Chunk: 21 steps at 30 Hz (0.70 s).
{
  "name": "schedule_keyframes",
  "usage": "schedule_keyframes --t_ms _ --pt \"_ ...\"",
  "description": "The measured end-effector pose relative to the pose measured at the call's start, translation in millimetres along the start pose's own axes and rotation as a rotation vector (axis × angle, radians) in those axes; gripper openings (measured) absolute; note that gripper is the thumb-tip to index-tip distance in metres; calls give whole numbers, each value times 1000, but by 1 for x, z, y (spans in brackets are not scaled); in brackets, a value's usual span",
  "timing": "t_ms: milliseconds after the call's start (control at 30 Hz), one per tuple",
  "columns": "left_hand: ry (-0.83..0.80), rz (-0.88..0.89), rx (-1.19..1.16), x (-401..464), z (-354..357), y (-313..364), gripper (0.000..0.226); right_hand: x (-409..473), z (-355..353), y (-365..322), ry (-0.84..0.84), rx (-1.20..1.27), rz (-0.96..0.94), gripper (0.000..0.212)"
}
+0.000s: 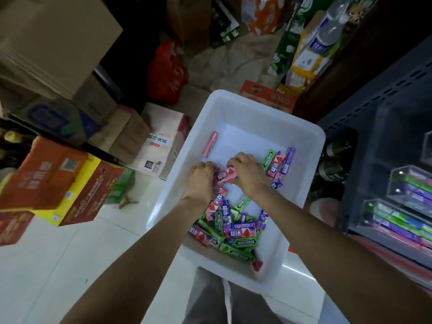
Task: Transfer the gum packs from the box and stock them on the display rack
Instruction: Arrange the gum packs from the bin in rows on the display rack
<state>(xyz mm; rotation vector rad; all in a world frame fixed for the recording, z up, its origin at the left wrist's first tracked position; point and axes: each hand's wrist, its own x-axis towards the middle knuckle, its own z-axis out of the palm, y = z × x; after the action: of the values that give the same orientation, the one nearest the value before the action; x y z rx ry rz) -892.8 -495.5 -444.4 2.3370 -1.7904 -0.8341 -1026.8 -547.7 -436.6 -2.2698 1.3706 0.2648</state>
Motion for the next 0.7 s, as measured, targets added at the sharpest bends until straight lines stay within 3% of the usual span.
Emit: schedule_keyframes --t_ms 233,333,367,400,467,500,533,567,700 --pt "38 -93 -236 19 -1 9 28 0 -11 21 71 7 233 42" --pt "-9 -155 -149 28 14 16 65 5 -13 19 84 19 281 41" --pt "89 -116 49 35 10 10 68 6 -14 18 86 11 286 41" --pt "269 -168 -47 41 9 8 55 7 -14 18 87 -2 290 42" --pt "224 -222 -202 30 2 8 38 7 -16 18 82 -13 289 43" --pt "220 -228 -121 28 22 15 46 7 -16 18 80 -4 290 42" --pt "163 -58 -78 28 23 18 45 7 -16 20 78 24 293 41" --pt "164 -10 -85 30 17 22 42 8 -17 20 76 70 300 39" --pt "122 -120 160 40 0 30 28 12 -19 27 51 295 347 35"
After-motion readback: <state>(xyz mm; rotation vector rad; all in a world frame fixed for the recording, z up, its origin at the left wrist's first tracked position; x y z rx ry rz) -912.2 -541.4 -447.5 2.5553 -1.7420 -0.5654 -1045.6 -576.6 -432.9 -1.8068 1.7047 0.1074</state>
